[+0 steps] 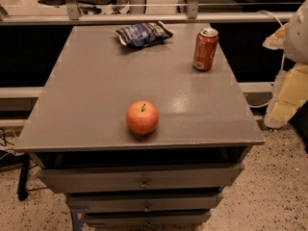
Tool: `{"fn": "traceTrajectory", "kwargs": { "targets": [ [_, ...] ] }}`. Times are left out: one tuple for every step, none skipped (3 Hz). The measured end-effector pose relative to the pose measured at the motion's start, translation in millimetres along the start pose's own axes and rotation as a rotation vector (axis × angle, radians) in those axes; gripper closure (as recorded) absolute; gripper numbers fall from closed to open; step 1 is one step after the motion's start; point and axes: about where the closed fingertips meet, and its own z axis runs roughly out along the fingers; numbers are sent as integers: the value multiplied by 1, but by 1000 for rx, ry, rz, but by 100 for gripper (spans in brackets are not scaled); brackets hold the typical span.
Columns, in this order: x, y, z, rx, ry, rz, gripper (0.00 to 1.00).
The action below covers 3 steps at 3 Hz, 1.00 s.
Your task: Pick apple
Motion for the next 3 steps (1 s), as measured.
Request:
{"fn": "traceTrajectory", "kwargs": {
  "targets": [
    [-1,0,-1,3,-4,-1,0],
    [-31,14,13,-23,-82,3,0],
    [-92,33,30,-62,-234,-13,0]
  ]
}}
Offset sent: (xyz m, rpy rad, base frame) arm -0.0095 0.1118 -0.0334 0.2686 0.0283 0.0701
